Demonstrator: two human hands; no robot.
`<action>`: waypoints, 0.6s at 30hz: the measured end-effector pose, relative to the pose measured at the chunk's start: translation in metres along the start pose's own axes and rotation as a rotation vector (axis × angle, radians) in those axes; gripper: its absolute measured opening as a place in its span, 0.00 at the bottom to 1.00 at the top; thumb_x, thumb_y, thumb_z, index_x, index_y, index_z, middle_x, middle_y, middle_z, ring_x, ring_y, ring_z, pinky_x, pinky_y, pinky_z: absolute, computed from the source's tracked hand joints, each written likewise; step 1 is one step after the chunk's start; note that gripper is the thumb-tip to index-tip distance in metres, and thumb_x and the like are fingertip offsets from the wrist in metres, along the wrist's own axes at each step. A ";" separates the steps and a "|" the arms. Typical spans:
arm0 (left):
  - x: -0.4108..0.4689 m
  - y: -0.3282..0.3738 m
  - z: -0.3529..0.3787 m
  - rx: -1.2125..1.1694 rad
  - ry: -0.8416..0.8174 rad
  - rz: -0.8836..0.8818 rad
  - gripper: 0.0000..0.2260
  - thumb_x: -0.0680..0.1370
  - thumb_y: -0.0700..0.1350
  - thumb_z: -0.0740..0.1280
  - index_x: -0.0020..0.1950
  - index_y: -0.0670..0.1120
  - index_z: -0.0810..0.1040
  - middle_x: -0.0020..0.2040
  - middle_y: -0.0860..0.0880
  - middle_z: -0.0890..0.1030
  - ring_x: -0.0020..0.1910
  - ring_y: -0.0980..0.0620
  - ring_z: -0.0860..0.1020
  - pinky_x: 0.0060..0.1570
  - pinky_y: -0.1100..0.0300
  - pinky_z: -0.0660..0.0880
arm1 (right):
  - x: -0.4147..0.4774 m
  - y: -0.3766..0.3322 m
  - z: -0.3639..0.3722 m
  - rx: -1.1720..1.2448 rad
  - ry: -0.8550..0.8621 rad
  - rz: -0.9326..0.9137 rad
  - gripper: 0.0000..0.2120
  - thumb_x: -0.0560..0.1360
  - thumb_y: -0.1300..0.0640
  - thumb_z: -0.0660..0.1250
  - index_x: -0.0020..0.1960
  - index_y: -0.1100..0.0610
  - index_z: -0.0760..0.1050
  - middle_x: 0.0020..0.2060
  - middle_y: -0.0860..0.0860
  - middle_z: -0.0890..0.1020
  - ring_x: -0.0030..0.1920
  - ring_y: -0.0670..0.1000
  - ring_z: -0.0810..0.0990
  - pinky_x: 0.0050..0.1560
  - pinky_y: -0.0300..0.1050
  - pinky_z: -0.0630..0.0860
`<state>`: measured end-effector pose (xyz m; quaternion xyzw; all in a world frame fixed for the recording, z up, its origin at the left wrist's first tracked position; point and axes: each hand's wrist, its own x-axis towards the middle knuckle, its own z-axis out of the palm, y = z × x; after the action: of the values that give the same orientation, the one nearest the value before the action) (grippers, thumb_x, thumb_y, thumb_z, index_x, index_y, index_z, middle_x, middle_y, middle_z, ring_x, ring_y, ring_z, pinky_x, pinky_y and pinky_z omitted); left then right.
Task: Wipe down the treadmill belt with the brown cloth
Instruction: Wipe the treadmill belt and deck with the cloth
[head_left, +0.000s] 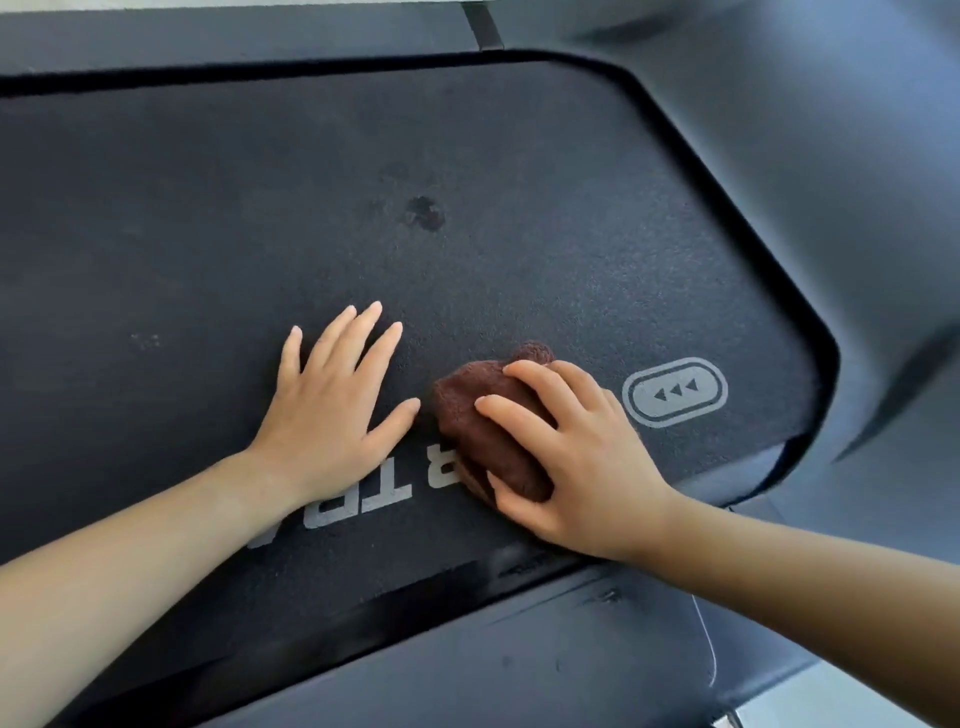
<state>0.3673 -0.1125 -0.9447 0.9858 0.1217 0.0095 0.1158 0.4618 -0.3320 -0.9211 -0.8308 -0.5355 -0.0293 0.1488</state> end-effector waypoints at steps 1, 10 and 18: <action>0.000 0.001 0.000 -0.006 0.005 -0.001 0.34 0.74 0.63 0.47 0.75 0.47 0.57 0.77 0.47 0.54 0.76 0.48 0.50 0.71 0.39 0.48 | -0.004 0.000 -0.001 0.000 0.002 -0.009 0.26 0.68 0.44 0.68 0.63 0.52 0.75 0.62 0.57 0.75 0.59 0.64 0.73 0.48 0.59 0.75; -0.001 -0.010 -0.007 -0.038 -0.029 0.026 0.31 0.75 0.63 0.50 0.75 0.51 0.57 0.77 0.51 0.54 0.76 0.52 0.50 0.72 0.44 0.48 | 0.052 0.008 0.013 0.053 0.089 -0.001 0.24 0.69 0.43 0.65 0.62 0.53 0.76 0.60 0.55 0.76 0.58 0.61 0.74 0.50 0.58 0.75; -0.019 -0.047 -0.021 -0.036 -0.032 -0.025 0.26 0.76 0.63 0.48 0.73 0.60 0.59 0.76 0.58 0.55 0.76 0.56 0.51 0.73 0.46 0.47 | 0.143 0.014 0.033 0.064 0.133 0.117 0.24 0.71 0.42 0.62 0.64 0.50 0.73 0.62 0.53 0.75 0.60 0.62 0.72 0.53 0.58 0.75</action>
<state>0.3362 -0.0681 -0.9353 0.9819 0.1320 -0.0054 0.1355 0.5315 -0.2026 -0.9261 -0.8516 -0.4759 -0.0584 0.2118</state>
